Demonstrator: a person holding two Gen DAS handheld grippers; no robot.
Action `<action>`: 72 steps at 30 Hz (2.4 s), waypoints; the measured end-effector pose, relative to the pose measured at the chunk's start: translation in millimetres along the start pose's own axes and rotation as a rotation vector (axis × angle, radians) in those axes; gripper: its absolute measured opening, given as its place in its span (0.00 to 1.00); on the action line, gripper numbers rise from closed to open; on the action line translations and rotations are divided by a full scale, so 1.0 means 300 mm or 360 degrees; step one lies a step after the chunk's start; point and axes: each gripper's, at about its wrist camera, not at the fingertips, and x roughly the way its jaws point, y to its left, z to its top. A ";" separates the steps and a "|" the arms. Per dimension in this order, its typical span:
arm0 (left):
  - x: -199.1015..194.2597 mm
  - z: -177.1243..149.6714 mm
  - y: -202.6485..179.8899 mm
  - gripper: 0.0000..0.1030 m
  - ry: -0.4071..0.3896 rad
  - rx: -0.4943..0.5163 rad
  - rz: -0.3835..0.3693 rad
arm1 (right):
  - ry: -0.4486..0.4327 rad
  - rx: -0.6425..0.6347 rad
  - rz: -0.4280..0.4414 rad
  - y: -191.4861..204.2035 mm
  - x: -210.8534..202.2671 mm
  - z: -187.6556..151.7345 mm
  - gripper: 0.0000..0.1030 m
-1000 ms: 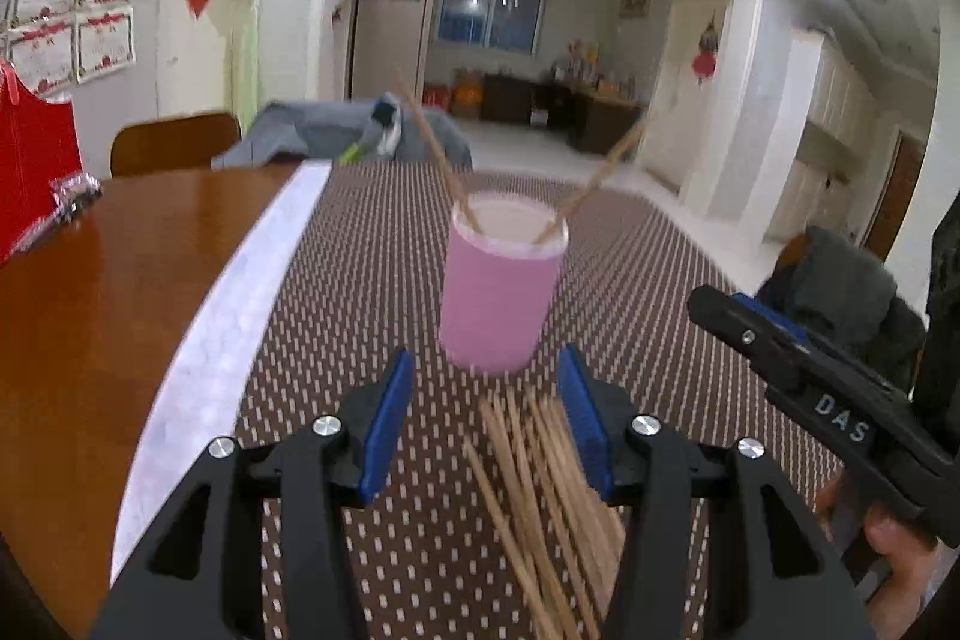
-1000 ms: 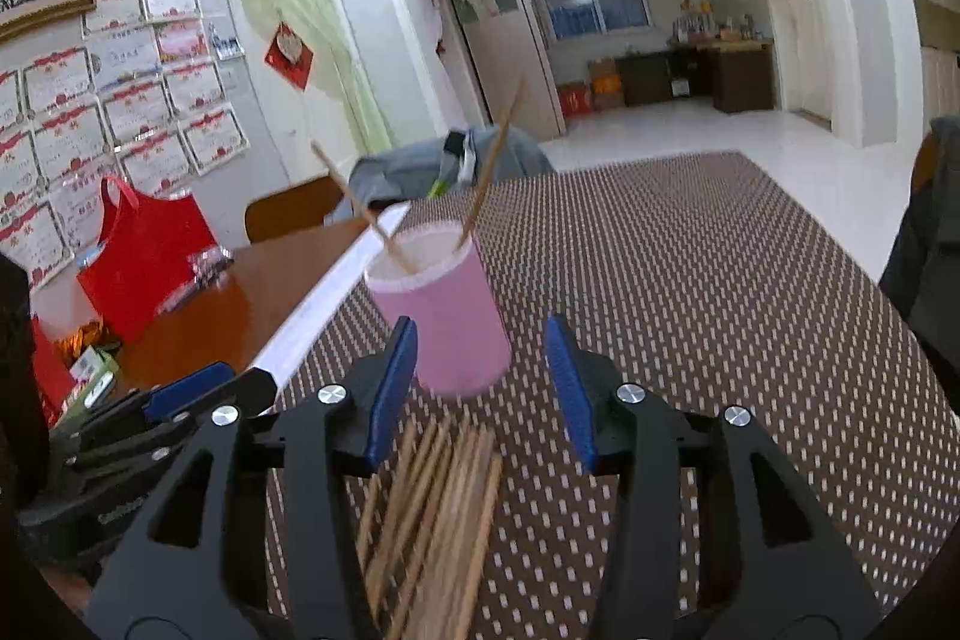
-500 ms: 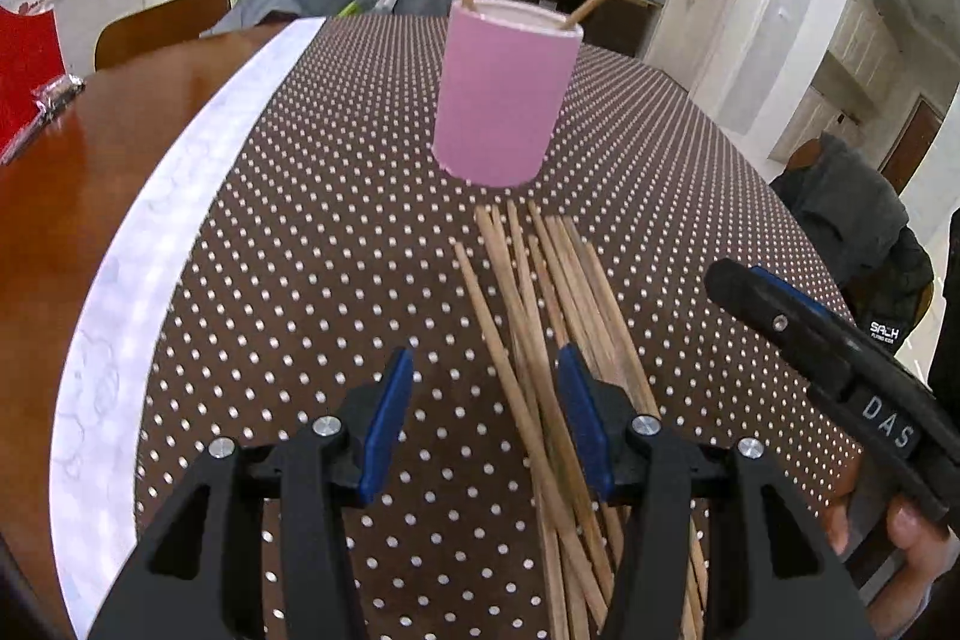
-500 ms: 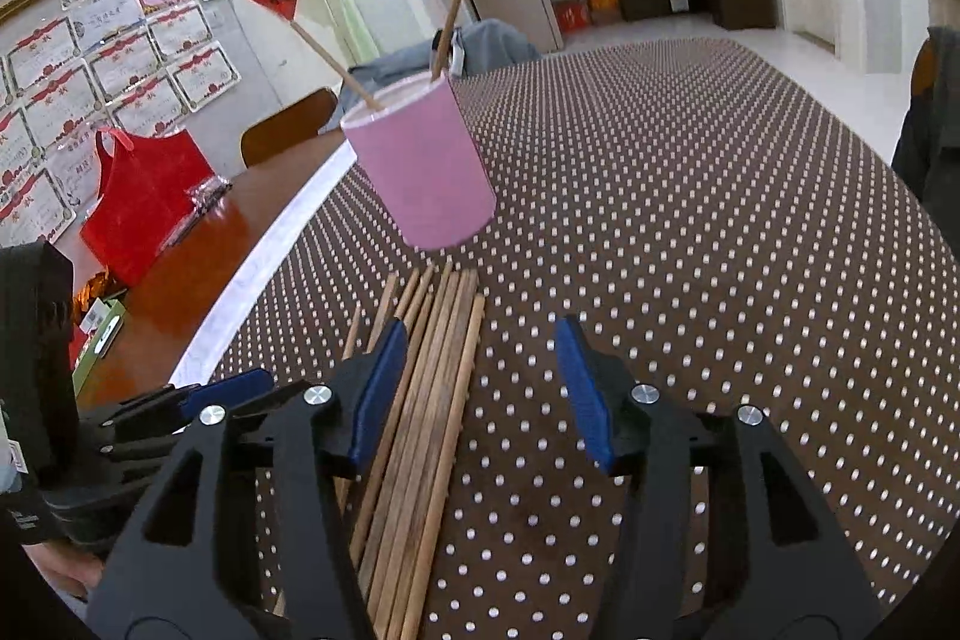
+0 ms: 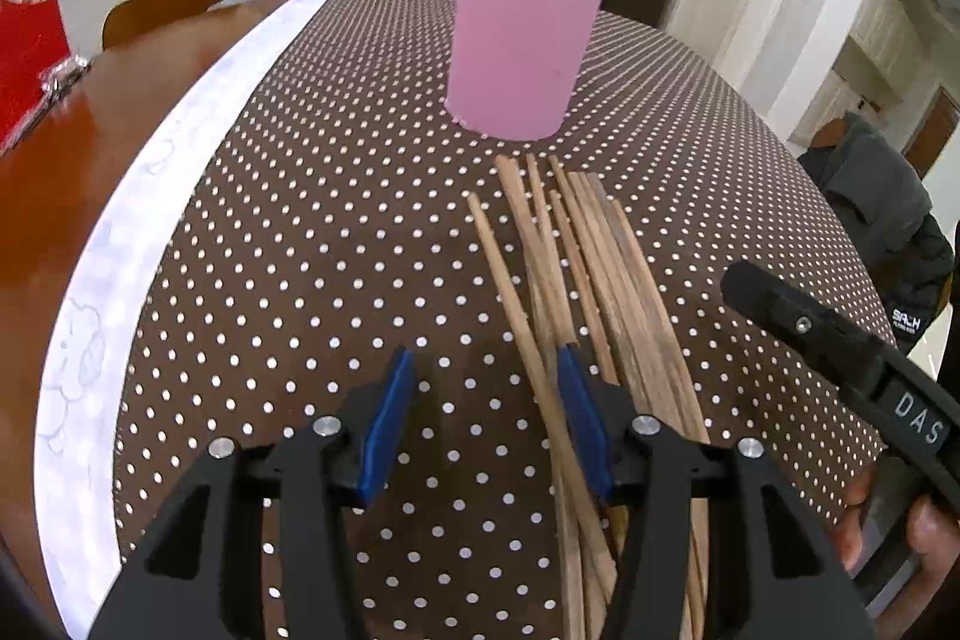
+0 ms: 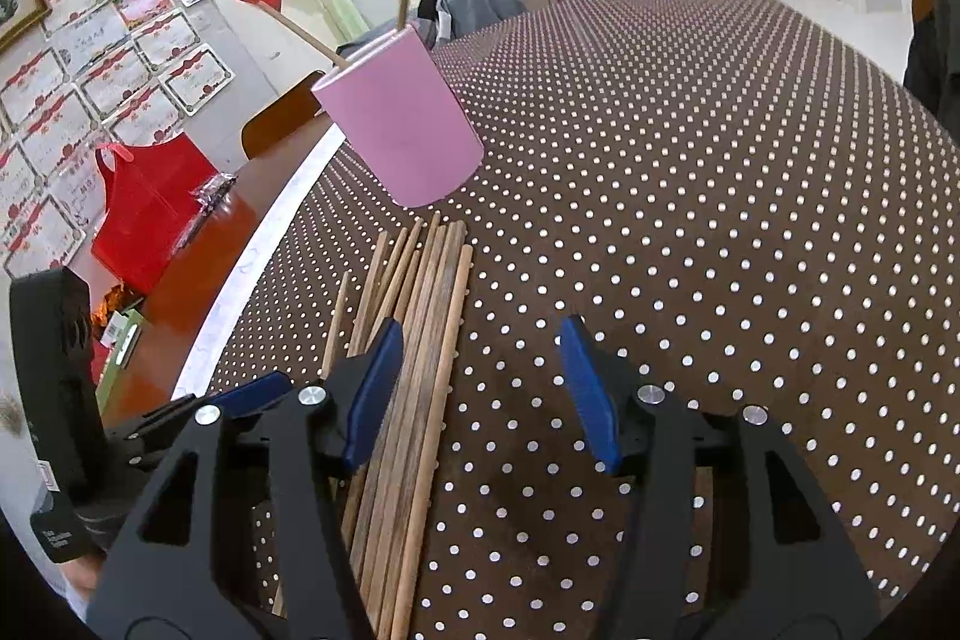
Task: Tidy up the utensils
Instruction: 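Move both open tools back down to the chopstick pile, then grasp a chopstick with the left tool while the right tool grasps another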
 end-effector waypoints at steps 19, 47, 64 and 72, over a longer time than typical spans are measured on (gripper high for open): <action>0.002 -0.001 -0.023 0.06 -0.0019 -0.0033 -0.0137 | 0.0065 0.0080 -0.0008 -0.032 0.017 0.012 0.53; -0.035 0.034 0.144 0.06 -0.0043 -0.0171 -0.0173 | 0.0270 -0.0493 -0.0481 0.244 0.144 0.007 0.53; -0.024 0.091 0.121 0.06 -0.0041 -0.0132 -0.0163 | 0.0500 -0.0630 -0.0601 0.303 0.301 0.081 0.52; -0.043 0.117 0.116 0.06 -0.0030 -0.0130 -0.0236 | 0.0557 -0.0571 -0.0512 0.232 0.303 0.131 0.13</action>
